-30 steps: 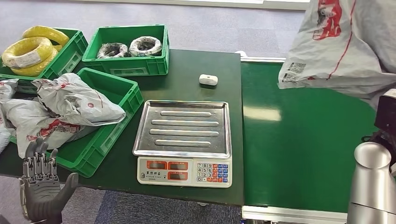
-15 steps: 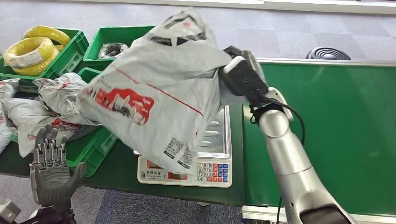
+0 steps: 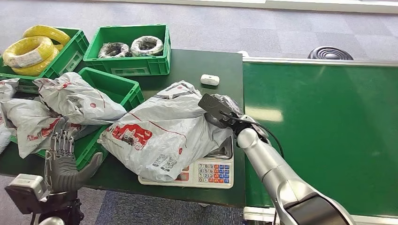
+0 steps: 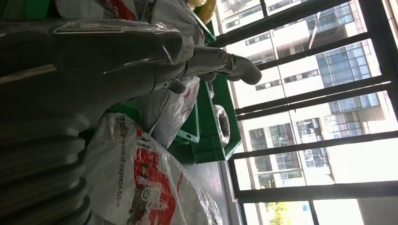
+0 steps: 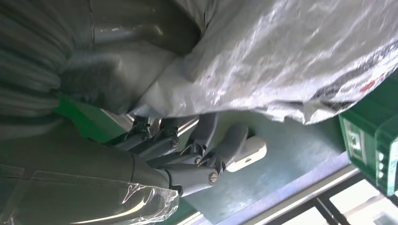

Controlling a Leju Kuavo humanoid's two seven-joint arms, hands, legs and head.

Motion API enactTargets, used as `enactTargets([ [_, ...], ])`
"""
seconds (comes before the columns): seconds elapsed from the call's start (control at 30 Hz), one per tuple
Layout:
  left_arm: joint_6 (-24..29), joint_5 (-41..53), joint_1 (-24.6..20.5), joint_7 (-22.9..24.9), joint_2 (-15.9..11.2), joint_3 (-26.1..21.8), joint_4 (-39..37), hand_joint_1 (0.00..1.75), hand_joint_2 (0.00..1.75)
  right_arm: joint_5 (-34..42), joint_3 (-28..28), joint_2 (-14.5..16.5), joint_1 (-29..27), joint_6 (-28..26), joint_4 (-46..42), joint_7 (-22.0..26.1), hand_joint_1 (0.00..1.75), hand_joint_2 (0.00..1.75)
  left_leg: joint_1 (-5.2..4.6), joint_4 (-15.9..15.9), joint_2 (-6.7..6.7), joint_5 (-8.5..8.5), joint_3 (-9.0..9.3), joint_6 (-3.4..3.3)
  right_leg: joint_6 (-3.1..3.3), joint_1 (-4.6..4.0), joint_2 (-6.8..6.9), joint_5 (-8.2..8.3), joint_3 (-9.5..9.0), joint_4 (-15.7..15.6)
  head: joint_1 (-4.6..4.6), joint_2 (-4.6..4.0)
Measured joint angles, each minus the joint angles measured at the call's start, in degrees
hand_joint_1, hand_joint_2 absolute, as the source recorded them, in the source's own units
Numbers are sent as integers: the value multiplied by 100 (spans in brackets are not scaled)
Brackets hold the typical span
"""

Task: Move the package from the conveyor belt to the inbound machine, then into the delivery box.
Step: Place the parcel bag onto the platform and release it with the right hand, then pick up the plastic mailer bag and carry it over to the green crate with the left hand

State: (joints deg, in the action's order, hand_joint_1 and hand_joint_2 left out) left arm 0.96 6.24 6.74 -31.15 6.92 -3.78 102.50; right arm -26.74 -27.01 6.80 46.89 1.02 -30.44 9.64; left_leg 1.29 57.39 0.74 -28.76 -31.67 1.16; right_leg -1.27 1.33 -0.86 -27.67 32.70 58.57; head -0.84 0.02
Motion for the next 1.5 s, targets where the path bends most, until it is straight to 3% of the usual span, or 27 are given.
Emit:
enactTargets([
  [0.13,149,348,-220,132,-97,28,3,0,175,17,1,-42,-21,-272,74,135,0,175,0,0,-5,1,2,0,3,0,-2,2,2,1,0,0],
  [0.3,248,601,-688,333,-386,277,-140,0,175,755,360,-90,-297,-813,-317,1753,0,175,0,3,2,2,-4,-1,2,0,4,3,7,1,1,0],
  [0.43,387,1134,-1203,578,-603,677,-514,0,175,1169,710,-144,-704,-1324,-1040,2613,0,175,-1,6,3,3,-5,-1,4,1,6,5,12,-1,1,0],
  [0.57,392,2136,-2225,1274,-652,1480,-1381,0,175,1682,939,-174,-1237,-2087,-2362,3014,0,175,-3,11,23,7,-10,-7,1,4,21,9,10,-1,1,0],
  [0.73,-125,3132,-3753,2393,-486,2581,-3229,0,175,2163,1222,-233,-1843,-2290,-4093,3040,0,175,-10,13,11,9,-8,-9,-4,11,14,18,12,-1,0,0],
  [0.87,-752,3421,-4597,2616,-218,3270,-4950,154,175,2170,1562,-363,-2269,-2517,-5301,3053,0,175,-13,13,7,8,-11,-9,-4,14,12,18,13,-1,0,0],
  [0.9,-903,3481,-4744,2653,-142,3419,-5333,161,175,2180,1655,-402,-2358,-2562,-5571,3053,0,175,-13,13,6,8,-11,-9,-4,15,11,18,13,-1,-1,0],
  [1.1,-1249,3664,-5389,2691,177,4030,-6878,174,175,2239,2062,-623,-2860,-2707,-6691,3053,0,175,-14,9,16,5,-3,-11,-6,14,14,14,-4,-3,-2,0],
  [1.2,-1038,3596,-5568,2691,260,4146,-7243,175,175,2250,2127,-760,-3042,-2817,-6910,3053,0,175,-13,6,13,4,20,-12,-6,14,13,14,-31,-4,0,0],
  [1.37,395,3218,-5550,2584,265,3974,-7245,175,175,2303,2141,-903,-3247,-2738,-6982,3053,0,175,-13,7,4,15,26,-16,-8,14,10,24,-33,-3,-1,0],
  [1.5,1615,2996,-5306,2344,154,3575,-6435,175,175,2254,2140,-925,-3323,-2595,-6971,3052,0,175,-12,7,4,20,10,-16,-8,13,10,26,-18,1,-2,0],
])
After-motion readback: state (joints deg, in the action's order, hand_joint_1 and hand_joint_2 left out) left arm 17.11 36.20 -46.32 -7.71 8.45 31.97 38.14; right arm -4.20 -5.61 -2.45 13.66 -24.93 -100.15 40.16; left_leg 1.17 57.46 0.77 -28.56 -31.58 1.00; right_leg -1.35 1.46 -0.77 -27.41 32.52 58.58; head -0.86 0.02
